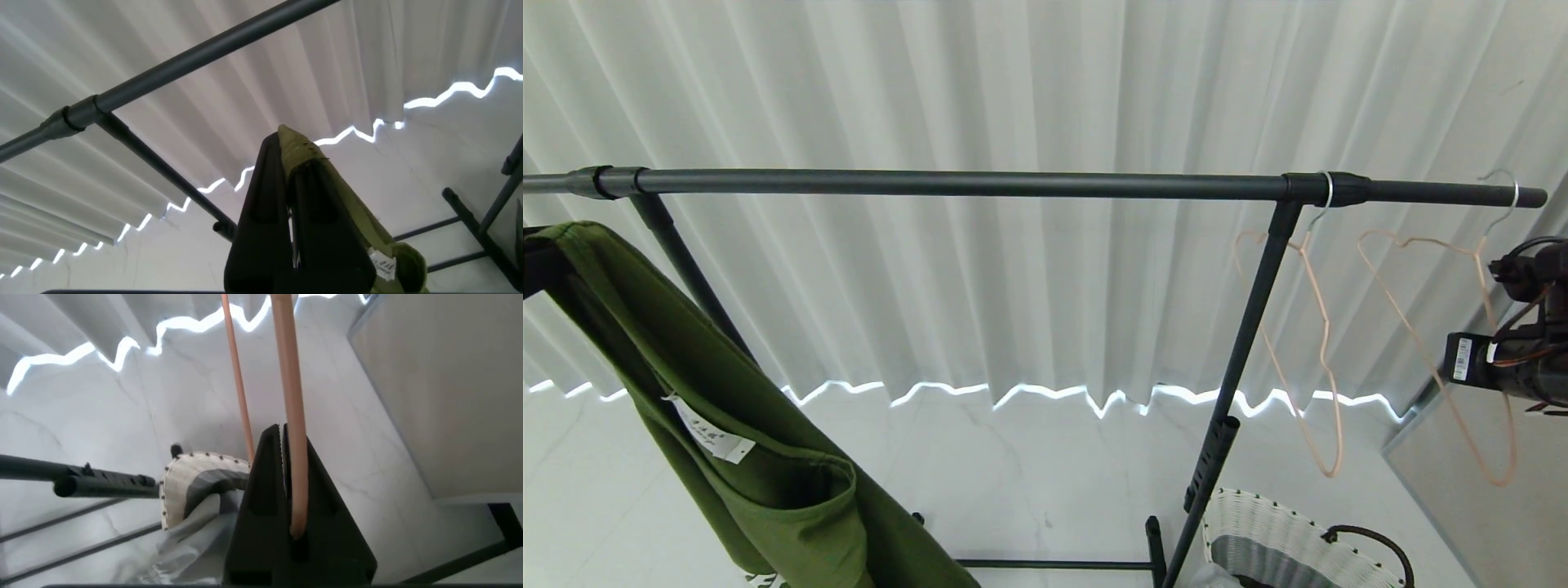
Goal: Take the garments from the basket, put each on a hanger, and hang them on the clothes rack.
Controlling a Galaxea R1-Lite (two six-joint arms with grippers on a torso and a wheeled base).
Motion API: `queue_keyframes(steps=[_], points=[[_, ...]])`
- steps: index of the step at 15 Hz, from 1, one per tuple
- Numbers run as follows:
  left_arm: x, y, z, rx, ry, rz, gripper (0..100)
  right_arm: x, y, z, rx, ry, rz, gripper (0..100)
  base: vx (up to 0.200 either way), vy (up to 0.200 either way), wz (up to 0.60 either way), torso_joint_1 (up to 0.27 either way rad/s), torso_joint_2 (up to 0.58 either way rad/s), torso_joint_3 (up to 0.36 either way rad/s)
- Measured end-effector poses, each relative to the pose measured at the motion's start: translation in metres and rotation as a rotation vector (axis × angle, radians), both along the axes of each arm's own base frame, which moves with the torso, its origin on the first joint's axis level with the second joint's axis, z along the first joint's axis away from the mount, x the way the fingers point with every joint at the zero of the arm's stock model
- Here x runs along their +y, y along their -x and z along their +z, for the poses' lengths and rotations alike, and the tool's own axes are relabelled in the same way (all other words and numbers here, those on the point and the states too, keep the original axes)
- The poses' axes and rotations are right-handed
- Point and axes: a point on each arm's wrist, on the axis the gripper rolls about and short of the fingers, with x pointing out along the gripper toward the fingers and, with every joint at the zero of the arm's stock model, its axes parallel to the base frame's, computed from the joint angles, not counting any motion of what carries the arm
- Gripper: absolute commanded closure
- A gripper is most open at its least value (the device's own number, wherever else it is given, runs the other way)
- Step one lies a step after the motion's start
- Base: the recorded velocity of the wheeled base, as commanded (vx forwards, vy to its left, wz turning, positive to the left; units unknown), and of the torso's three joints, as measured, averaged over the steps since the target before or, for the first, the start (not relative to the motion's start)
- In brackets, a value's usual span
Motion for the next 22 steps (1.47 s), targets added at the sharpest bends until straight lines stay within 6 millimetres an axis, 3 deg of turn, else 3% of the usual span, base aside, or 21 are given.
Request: queue_keyframes(steps=[4, 8, 15, 17, 22], points=[[0.001, 0.001, 0.0, -0.002, 0.0, 0.0, 100, 0.001, 0.023, 0.015, -0.034, 0.0, 0.002, 100, 0.0, 0.0, 0.0, 0.0, 0.0, 0.0], [0.001, 0.001, -0.001, 0.0, -0.004, 0.001, 100, 0.003, 0.067, 0.022, -0.023, 0.003, 0.014, 100, -0.15, 0.0, 0.0, 0.005, 0.0, 0.002], [0.001, 0.001, -0.002, 0.002, -0.005, 0.002, 100, 0.005, 0.139, 0.009, -0.015, 0.119, 0.104, 100, -0.2, 0.0, 0.0, 0.0, 0.0, 0.003], [0.001, 0.001, -0.003, 0.004, -0.006, 0.001, 100, 0.007, 0.15, 0.007, -0.029, 0.127, 0.129, 100, -0.2, 0.0, 0.0, -0.002, 0.0, 0.007], [0.001, 0.003, -0.006, 0.007, -0.008, 0.002, 100, 0.008, 0.158, 0.009, -0.06, 0.133, 0.145, 100, 0.0, 0.0, 0.0, 0.0, 0.0, 0.0]])
